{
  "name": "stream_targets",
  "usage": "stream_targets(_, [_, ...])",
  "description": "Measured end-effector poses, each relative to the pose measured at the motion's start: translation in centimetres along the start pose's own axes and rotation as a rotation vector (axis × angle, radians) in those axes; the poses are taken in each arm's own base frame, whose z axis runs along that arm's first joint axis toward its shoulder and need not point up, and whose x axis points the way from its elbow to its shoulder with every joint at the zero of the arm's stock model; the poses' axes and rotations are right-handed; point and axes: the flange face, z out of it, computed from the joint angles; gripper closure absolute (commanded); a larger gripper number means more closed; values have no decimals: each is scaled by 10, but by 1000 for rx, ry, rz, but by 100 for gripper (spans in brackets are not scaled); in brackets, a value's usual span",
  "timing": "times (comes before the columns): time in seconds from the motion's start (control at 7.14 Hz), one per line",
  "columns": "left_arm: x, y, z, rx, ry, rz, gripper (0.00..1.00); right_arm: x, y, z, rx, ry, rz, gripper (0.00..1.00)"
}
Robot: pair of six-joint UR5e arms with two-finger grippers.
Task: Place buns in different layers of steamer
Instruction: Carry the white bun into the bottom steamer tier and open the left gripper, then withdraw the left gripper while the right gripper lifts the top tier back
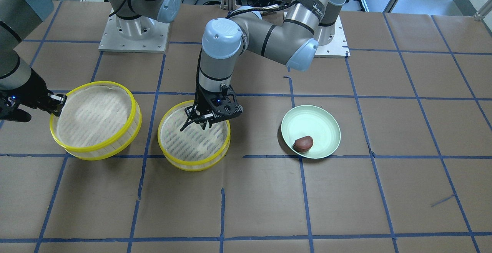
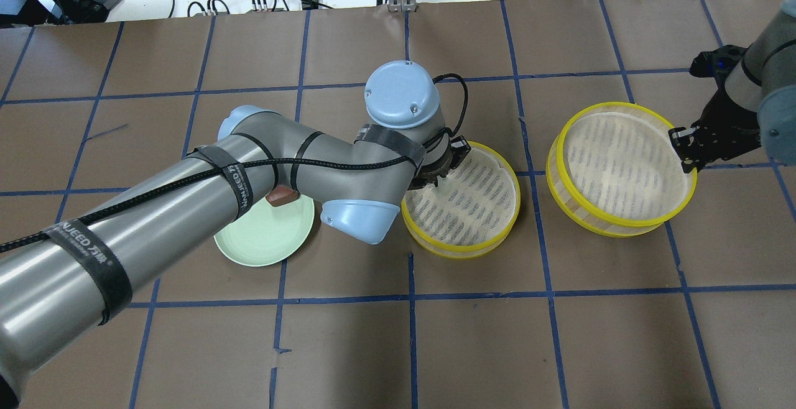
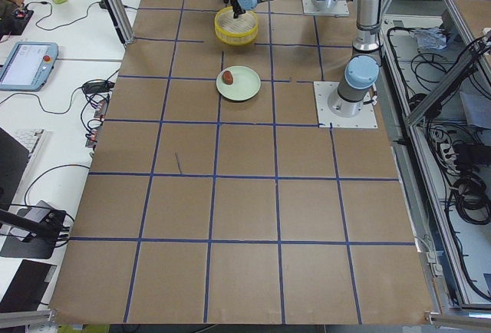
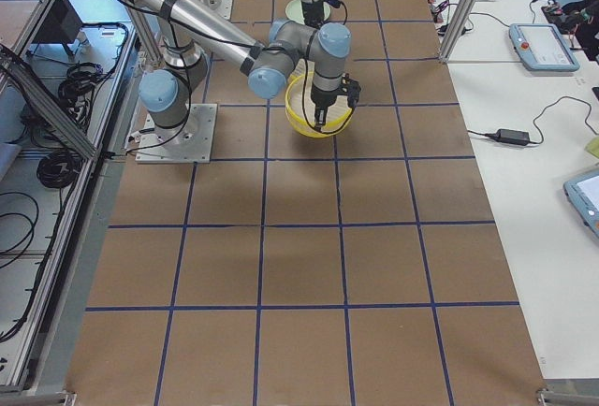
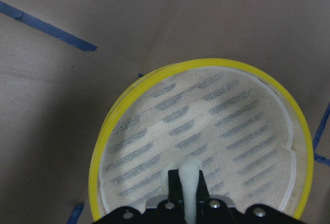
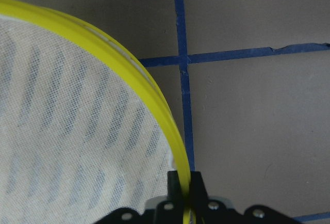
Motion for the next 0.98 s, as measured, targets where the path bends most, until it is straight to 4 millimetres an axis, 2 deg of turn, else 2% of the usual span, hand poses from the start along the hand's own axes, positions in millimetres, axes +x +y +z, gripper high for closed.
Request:
stream_targets(0.14, [1,2,4,1,0,9,0,0,0,0,0,1,0,94])
stream_targets(0.28, [1,0,-1,10,4,41,0,-1,0,0,0,1,1,94])
stream_targets(0.42, [-4,-8,-12,32,6,100,0,-1,0,-1,2,1,2,93])
stream_targets(0.7, [-24,-41,-26,63,-5,147,0,-5,0,-2,6,0,-2,93])
stream_targets(0.98, [-30,-48,-24,59,-13,129,0,-9,0,-1,5,-2,-9,93])
